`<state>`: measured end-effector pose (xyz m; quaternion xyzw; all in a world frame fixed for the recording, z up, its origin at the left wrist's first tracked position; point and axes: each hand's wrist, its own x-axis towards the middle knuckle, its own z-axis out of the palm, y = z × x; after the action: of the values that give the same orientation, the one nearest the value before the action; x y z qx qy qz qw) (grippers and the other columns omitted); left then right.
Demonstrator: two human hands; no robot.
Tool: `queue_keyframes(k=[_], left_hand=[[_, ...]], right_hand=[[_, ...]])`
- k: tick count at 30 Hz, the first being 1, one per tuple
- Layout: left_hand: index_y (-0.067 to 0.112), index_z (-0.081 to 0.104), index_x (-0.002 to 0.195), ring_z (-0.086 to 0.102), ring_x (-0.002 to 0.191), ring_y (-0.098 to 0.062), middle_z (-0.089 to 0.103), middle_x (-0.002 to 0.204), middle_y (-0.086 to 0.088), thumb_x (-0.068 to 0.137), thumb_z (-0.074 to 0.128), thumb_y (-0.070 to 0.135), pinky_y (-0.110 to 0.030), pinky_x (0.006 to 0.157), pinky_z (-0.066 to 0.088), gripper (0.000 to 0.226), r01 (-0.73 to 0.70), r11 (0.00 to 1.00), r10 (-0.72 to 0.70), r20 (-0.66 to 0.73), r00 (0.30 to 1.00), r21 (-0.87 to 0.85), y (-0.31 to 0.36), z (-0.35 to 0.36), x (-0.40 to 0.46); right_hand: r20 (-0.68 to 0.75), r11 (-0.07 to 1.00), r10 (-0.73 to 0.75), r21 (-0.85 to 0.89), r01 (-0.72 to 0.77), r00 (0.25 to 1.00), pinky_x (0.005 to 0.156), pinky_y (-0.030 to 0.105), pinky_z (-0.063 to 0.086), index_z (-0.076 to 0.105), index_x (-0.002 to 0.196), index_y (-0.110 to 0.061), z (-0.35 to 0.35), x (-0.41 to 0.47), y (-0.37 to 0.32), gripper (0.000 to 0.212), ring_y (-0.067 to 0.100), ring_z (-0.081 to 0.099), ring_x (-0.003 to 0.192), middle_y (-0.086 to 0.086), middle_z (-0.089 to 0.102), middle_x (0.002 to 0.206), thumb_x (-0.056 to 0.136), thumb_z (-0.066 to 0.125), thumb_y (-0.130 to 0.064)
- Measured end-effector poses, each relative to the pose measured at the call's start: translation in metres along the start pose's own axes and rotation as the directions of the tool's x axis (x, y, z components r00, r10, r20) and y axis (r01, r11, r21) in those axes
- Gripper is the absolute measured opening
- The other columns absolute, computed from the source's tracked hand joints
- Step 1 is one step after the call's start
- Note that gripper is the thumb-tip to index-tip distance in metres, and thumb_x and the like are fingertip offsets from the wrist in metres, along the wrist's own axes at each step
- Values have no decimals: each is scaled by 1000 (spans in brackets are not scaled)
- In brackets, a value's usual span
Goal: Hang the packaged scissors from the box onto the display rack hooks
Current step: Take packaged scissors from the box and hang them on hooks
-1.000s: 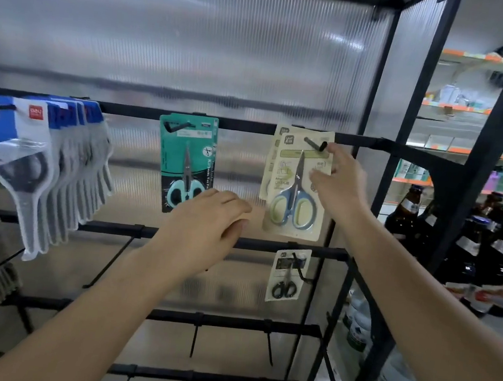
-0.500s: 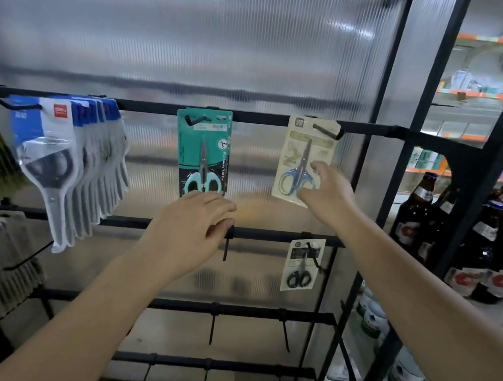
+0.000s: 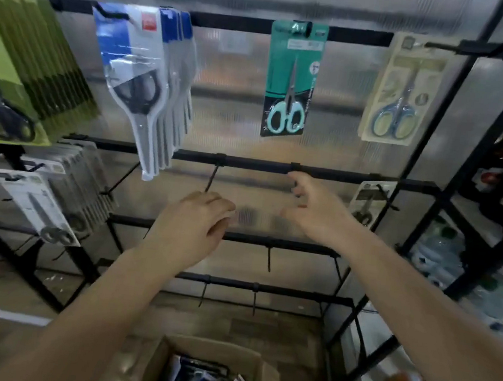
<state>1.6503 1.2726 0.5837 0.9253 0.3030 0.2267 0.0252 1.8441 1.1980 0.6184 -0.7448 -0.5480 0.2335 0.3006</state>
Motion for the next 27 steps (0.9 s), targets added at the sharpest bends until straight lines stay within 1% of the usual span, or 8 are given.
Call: queue_keyframes(k=[7,10,15,19,21,23,25,27], left_hand=[[5,71,99,66,81,-36,70,93,-15,83,63,13,-43,66,57,19,91,995,-86,108,990,-39,-79,18,-74],[6,69,104,64,88,-34,68,98,-13,88,57,16,-43,69,55,22,153,985,-132,228,965,-75,-110,40,-111],[7,71,84,67,67,-30,68,77,-11,78,45,26,-32,51,52,34,122,990,-82,414,907,-72,-145,83,-168],[12,69,84,65,72,-28,69,79,-10,80,37,31,-32,58,54,38,177,972,-82,481,873,-154,-163,130,-204],[18,67,81,58,74,-15,70,75,-5,79,41,25,-24,61,46,27,230,949,-104,474,874,-217,-162,156,-218],[13,70,86,59,81,-14,72,79,-7,81,41,25,-20,65,44,32,263,941,-139,465,874,-212,-161,192,-236],[6,68,108,62,100,-26,69,105,-15,90,38,30,-29,81,47,42,434,891,-267,617,740,-136,-162,237,-260],[11,55,129,51,120,-28,57,129,-13,98,41,25,-30,96,39,36,568,823,-359,771,526,-4,-168,291,-292]], right_hand=[[96,992,129,-16,-128,987,95,27,38,29,146,-24,107,-2,-18,58,19,47,121,2,42,142,94,54,-25],[129,972,233,13,-236,964,105,34,37,30,145,-19,161,-6,-6,55,22,45,126,4,40,144,96,52,-25],[219,925,360,44,-378,907,93,24,40,39,142,-21,240,-26,28,49,19,50,120,2,49,135,95,54,-20],[259,891,451,-78,-447,854,94,39,46,52,127,-31,297,-45,75,36,25,58,109,3,60,122,91,53,-33],[288,879,472,-88,-468,833,89,29,43,59,120,-19,323,-55,101,30,27,58,106,8,62,117,91,53,-24],[356,851,516,-109,-514,779,82,23,39,56,126,-13,349,-66,131,33,24,55,107,8,60,122,94,50,-18],[388,821,558,-125,-558,734,68,15,36,54,127,-15,379,-79,168,33,18,54,98,7,59,122,95,49,-15],[394,792,590,-113,-600,704,64,13,34,54,128,-15,412,-89,208,35,18,55,97,8,59,122,94,50,-11]])
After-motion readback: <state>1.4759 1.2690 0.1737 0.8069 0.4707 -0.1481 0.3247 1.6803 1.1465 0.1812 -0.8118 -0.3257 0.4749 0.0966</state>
